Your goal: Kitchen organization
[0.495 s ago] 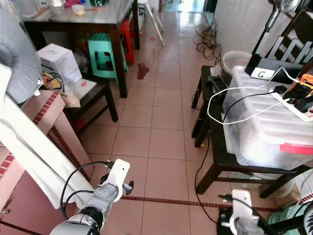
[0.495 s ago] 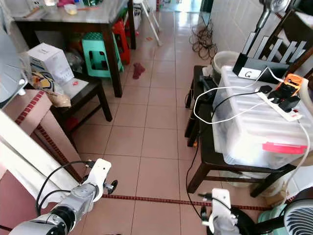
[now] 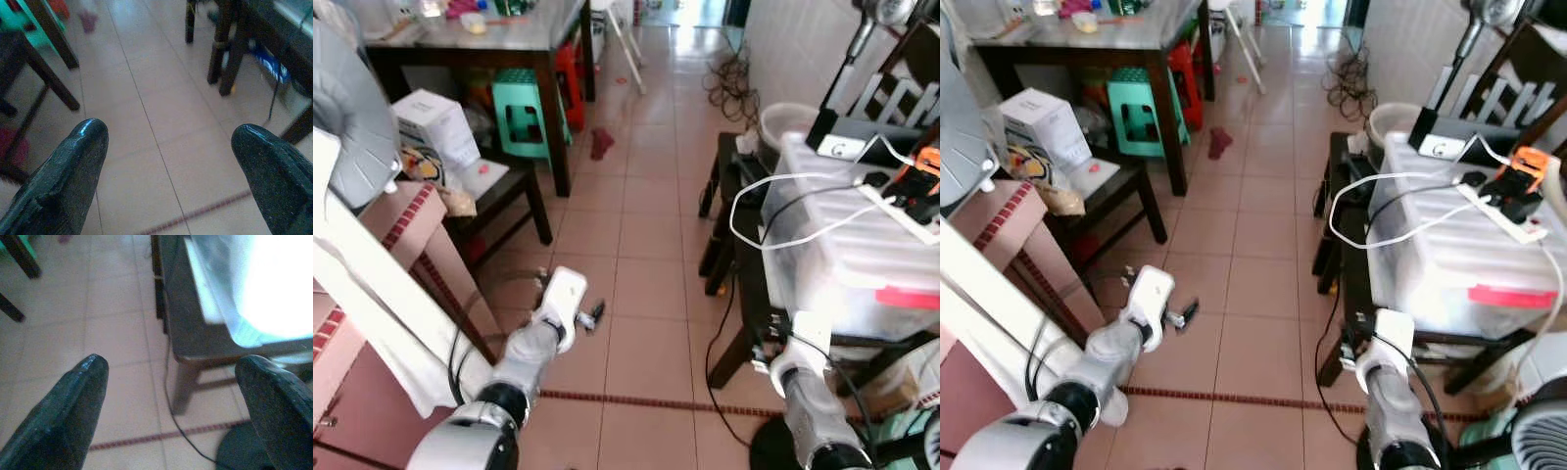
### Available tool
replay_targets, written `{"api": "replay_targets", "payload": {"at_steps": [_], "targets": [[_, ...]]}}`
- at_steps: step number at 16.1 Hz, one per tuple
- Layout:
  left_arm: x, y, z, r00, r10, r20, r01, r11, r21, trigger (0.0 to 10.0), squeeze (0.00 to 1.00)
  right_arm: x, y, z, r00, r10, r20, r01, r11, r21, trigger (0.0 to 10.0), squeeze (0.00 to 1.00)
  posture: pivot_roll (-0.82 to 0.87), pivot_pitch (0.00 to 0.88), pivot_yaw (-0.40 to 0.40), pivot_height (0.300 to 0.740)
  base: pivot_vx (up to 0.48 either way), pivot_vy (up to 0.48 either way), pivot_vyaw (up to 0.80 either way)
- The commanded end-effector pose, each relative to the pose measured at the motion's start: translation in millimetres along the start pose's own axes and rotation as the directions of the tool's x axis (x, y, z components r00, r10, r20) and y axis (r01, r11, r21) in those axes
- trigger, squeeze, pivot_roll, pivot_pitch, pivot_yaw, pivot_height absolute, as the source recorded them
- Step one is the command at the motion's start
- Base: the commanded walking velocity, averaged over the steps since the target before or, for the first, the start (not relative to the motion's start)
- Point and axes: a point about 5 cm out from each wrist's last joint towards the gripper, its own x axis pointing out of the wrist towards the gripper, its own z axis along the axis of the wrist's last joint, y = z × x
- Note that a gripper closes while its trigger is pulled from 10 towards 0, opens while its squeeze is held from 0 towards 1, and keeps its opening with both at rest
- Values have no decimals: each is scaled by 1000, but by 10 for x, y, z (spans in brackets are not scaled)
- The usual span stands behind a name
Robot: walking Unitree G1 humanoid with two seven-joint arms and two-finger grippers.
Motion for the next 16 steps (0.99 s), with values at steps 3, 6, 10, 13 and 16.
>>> {"api": "replay_targets", "payload": {"at_steps": [3,6,10,13,16], "targets": [[-21,121,330,975,68,212,-61,997,-39,10000,0,-139,202,224,990,77,115,-90,989,116,10000,0,40,0,33,740,0,0,0],[-185,115,537,933,45,357,-49,999,3,10000,0,-460,427,462,966,173,193,-193,977,90,10000,0,38,0,47,740,0,0,0],[-386,194,612,911,56,408,-40,998,-49,10000,0,-780,457,591,952,176,251,-173,984,-38,10000,0,25,0,71,740,0,0,0],[-567,320,534,909,109,402,-93,994,-61,10000,0,-860,447,802,951,119,285,-112,993,-42,10000,0,35,0,60,740,0,0,0],[-825,465,331,911,191,364,-183,981,-59,10000,0,-1006,294,888,932,96,350,-52,990,-131,10000,0,51,0,45,740,0,0,0]]}}
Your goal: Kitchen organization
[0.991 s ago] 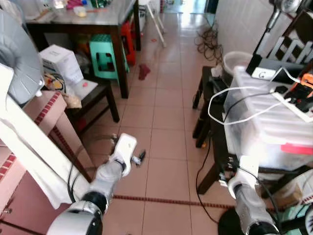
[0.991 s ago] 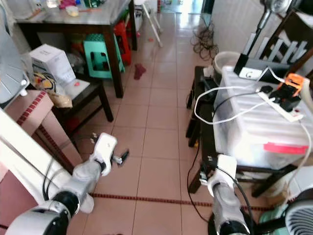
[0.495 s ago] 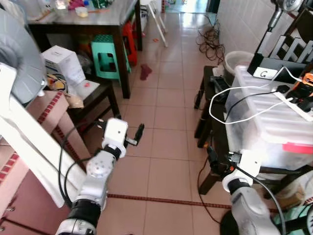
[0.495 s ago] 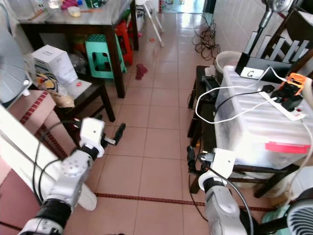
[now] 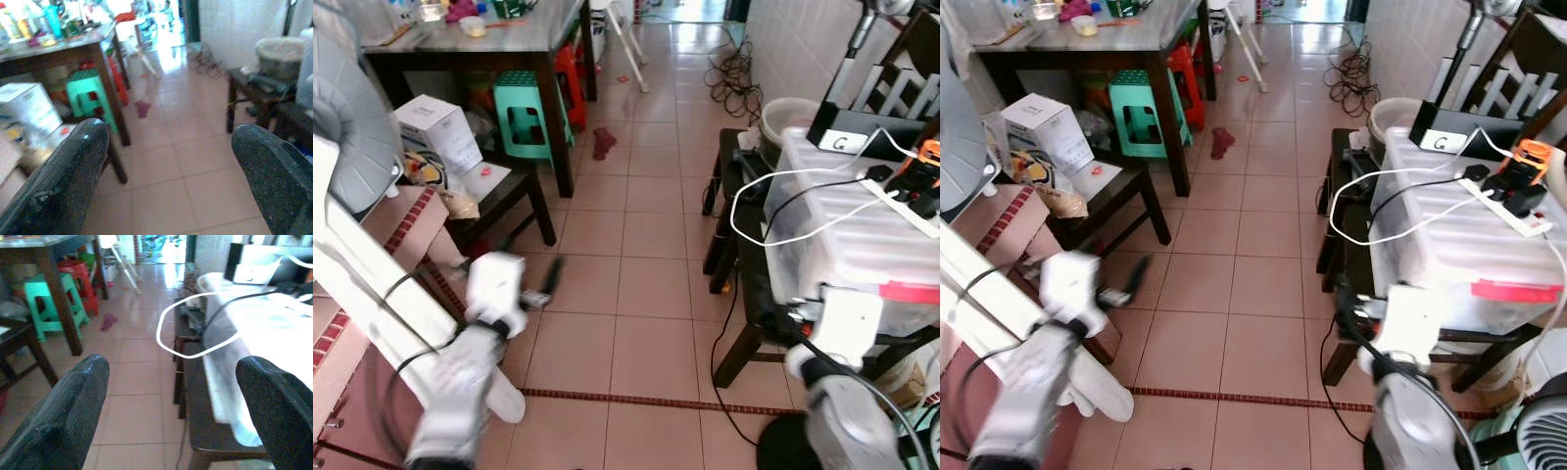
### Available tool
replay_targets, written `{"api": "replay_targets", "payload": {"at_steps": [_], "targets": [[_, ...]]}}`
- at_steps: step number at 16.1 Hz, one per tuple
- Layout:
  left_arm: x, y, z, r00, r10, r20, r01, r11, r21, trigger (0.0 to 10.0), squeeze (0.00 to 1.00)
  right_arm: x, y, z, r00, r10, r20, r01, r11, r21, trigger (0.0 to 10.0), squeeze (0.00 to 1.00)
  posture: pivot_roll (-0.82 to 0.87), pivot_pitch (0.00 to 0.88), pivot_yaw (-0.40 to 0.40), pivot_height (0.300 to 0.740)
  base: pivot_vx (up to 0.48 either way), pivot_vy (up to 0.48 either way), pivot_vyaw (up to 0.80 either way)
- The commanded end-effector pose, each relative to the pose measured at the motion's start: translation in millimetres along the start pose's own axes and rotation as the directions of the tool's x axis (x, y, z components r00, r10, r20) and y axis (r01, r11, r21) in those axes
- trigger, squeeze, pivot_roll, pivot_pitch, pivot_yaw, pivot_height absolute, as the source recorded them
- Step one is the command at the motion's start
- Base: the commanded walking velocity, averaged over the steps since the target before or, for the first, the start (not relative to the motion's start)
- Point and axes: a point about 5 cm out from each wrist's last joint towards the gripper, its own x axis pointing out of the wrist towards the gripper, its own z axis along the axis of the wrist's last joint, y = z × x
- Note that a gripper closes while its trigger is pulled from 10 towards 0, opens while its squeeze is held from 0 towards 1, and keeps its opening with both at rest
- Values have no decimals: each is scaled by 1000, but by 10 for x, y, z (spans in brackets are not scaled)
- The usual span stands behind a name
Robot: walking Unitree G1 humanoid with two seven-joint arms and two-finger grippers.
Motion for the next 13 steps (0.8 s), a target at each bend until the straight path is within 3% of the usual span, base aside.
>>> {"api": "replay_targets", "payload": {"at_steps": [1,3,7,8,10,13], "targets": [[-59,48,20,1000,14,2,-14,1000,24,10000,0,-55,-56,25,999,-49,-5,49,998,28,10000,0,52,0,42,740,0,0,0],[-258,98,-42,999,25,-48,-22,998,60,10000,0,-160,-27,-50,998,-30,-52,30,1000,1,10000,0,56,0,34,740,0,0,0],[-528,110,-39,996,30,-88,-21,994,107,10000,0,-114,69,-5,998,33,-45,-34,999,-12,10000,0,81,0,9,740,0,0,0],[-537,107,-67,995,47,-93,-38,994,99,10000,0,-89,78,15,998,45,-41,-46,999,-13,10000,0,79,0,3,740,0,0,0],[-385,106,7,996,77,-52,-72,993,99,10000,0,-76,86,64,998,53,-27,-53,998,-12,10000,0,71,0,4,740,0,0,0],[-264,42,93,999,40,-20,-37,992,123,10000,0,-24,74,123,999,45,-4,-45,999,-20,10000,0,55,0,7,740,0,0,0]]}}
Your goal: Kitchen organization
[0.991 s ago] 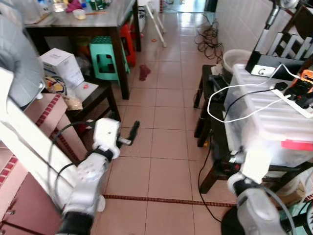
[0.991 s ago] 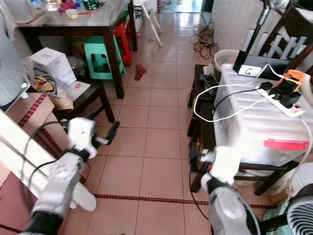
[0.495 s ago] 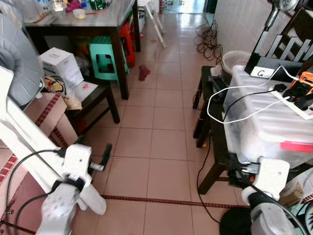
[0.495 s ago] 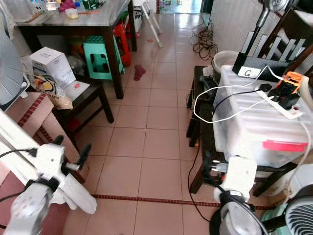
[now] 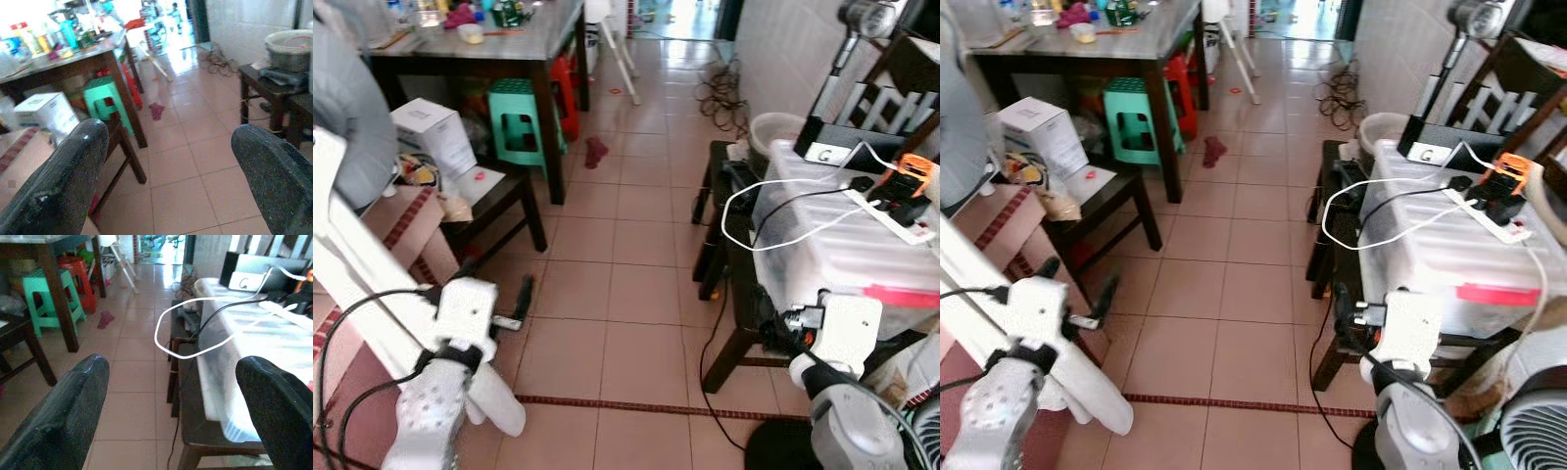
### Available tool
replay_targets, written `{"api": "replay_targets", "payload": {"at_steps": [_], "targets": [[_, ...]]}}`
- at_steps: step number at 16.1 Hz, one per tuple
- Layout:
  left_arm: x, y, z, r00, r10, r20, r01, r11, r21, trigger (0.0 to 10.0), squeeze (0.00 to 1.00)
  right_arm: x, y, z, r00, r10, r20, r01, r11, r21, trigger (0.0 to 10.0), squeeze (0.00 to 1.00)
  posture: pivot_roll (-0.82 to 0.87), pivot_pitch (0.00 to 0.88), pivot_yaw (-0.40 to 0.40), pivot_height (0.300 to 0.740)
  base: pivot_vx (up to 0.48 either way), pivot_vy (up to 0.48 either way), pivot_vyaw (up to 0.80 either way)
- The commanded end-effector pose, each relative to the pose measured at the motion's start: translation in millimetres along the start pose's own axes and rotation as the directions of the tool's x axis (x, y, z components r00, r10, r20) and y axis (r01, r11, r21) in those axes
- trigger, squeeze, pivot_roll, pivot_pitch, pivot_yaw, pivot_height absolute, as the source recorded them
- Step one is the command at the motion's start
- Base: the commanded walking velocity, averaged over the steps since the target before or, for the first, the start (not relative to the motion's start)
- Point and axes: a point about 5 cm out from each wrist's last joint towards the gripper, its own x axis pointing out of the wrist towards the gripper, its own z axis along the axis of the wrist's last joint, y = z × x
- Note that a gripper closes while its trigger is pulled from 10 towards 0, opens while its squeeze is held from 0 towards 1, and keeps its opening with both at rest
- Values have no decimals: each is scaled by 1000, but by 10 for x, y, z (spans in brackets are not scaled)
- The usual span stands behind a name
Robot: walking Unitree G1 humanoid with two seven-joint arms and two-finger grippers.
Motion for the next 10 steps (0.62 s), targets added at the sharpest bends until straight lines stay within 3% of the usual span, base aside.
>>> {"api": "replay_targets", "payload": {"at_steps": [1,3,4,5,7,9,10], "targets": [[63,-36,12,1000,-4,5,4,1000,14,10000,0,15,1,77,1000,-2,29,2,1000,-2,10000,0,53,0,5,740,0,0,0],[134,-93,25,1000,-13,3,13,1000,-3,10000,0,27,3,77,1000,-4,31,4,1000,-11,10000,0,53,0,3,740,0,0,0],[234,-228,83,997,-72,22,73,997,-34,10000,0,63,12,52,999,-11,33,11,1000,-7,10000,0,52,0,1,740,0,0,0],[268,-301,97,993,-115,35,115,993,-9,10000,0,97,35,55,999,-10,42,11,1000,-19,10000,0,45,0,3,740,0,0,0],[370,-404,3,989,-145,-31,143,989,-43,10000,0,162,70,44,997,-42,61,43,999,-17,10000,0,34,0,16,740,0,0,0],[483,-480,-9,986,-160,-46,156,984,-86,10000,0,191,77,31,995,-81,63,81,997,8,10000,0,28,0,25,740,0,0,0],[613,-461,10,993,-101,-59,93,989,-117,10000,0,214,108,35,995,-80,67,80,997,12,10000,0,36,0,22,740,0,0,0]]}}
